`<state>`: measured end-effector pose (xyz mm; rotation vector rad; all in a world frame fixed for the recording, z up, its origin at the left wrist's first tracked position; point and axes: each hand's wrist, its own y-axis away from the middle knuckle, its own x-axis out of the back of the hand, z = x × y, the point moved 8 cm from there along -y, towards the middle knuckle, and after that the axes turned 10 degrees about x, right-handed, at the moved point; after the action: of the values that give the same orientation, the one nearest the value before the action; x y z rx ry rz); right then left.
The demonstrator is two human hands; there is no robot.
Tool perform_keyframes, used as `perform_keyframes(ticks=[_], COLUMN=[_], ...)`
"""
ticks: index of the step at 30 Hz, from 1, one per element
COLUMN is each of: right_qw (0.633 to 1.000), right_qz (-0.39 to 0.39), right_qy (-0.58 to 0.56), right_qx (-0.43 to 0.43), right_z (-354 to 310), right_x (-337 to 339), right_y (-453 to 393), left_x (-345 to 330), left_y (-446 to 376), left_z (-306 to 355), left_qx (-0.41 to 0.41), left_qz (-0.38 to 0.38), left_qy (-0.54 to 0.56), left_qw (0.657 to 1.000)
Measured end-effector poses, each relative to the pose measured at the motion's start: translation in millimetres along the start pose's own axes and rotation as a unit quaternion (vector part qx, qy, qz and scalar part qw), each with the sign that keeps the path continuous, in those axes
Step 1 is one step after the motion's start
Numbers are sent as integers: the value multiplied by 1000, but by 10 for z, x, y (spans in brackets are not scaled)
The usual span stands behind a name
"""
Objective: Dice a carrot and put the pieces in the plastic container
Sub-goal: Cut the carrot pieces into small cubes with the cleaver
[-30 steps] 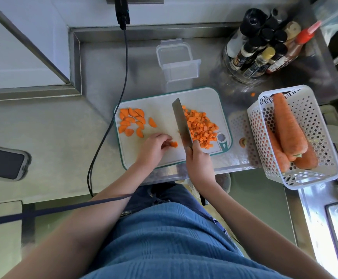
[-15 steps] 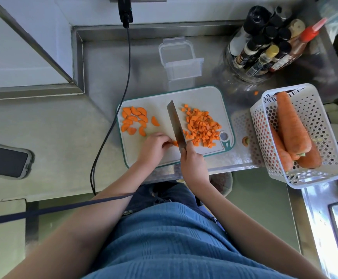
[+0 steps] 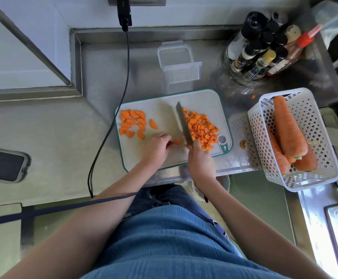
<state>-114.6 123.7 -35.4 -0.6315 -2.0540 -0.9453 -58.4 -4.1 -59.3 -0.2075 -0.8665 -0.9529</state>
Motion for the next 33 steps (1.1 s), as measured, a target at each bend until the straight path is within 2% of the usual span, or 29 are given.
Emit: perform_keyframes(ticks=[5,8,10,11,15,20,24,26,28,31,33], right_qw=[995,991,989,988,989,988,988,987,986,985,984], right_qz=[75,94,95,90,72,69,62,64,69,73,75], right_qy=[-59,-95,-115,-125,-125,-131,-135,-136,-142,-152,-155], right_qx=[13,20,24,25,35,45,48,48,42,35,37], right_z=[84,56,29,19,-6,-24,-35,-42,-32,-9,-3], right_x=[369,362,314,279,184,190,198,199,197,198,204], right_y=[-81,-81,-76,-75,-96,-118,-135,-142,-144,-122,-101], left_x=[-132,159,384,435,381,315,345,508,668,684,675], left_y=[-133,-90,-95,-129,-223,-68,39,-67,-281,-513,-544], left_z=[244,149,-52,-150,-246,-156,-170,-225,-390,-637,-660], left_qx=[17,-4,-22,-35,-109,-142,-92,-69,-30,31,50], left_qz=[-39,49,114,117,40,31,52,83,96,17,-3], left_qy=[56,57,-19,-62,-138,-170,-136,-89,-94,-114,-85], left_qw=[997,997,993,991,984,975,985,990,990,993,995])
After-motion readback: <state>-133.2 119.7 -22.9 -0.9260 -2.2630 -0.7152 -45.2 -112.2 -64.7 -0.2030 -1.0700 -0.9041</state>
